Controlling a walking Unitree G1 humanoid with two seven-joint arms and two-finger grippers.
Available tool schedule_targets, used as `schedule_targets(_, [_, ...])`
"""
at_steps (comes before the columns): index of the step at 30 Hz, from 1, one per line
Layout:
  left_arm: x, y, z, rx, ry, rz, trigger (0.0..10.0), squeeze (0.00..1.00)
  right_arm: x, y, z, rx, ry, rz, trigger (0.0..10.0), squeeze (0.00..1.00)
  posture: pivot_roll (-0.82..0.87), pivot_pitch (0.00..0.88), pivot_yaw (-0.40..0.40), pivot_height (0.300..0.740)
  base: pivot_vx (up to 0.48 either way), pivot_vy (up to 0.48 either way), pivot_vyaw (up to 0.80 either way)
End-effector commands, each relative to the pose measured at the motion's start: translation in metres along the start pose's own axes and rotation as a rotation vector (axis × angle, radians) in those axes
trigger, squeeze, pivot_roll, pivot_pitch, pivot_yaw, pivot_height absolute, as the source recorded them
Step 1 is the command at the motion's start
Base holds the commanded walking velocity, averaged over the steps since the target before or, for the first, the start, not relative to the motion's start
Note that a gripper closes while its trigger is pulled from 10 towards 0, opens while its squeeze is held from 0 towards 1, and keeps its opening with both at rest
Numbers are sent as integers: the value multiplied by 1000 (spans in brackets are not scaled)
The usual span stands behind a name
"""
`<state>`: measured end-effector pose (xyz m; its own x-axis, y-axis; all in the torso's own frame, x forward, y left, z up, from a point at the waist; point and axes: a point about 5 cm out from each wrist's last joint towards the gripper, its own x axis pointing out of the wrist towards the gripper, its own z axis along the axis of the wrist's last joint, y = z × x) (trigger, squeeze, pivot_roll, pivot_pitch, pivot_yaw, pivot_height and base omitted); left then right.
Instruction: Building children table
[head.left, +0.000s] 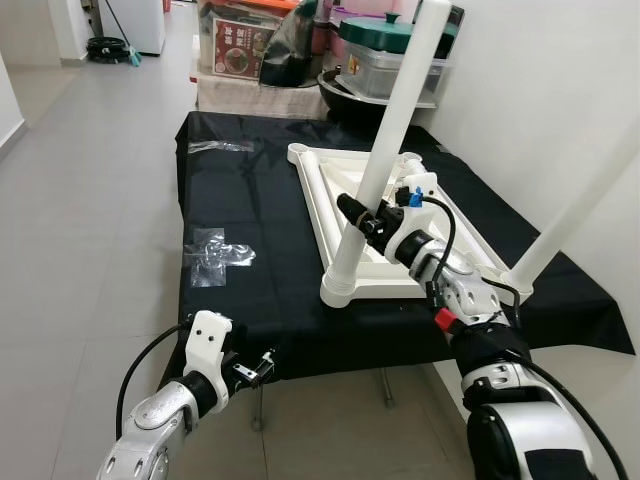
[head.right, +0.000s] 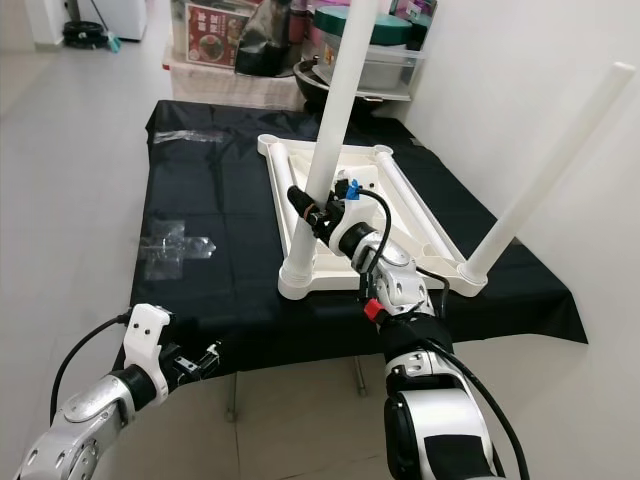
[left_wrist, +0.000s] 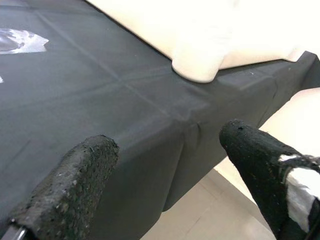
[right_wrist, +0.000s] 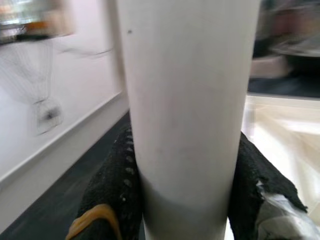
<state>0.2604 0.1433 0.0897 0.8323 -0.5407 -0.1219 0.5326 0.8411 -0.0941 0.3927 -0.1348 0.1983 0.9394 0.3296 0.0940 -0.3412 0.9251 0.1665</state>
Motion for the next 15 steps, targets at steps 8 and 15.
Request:
schedule_targets(8, [1,-4,-3,9,9,-6,10000,0,-38,-30,-61,18,185,-574,0,0,66,0,-173,740,0,0,0])
schedule_targets(15, [3,-3,-3,9,4,-3,10000,0,-29,-16,-59,13,198,-469,10000,0,67,0,-177,740,0,0,0])
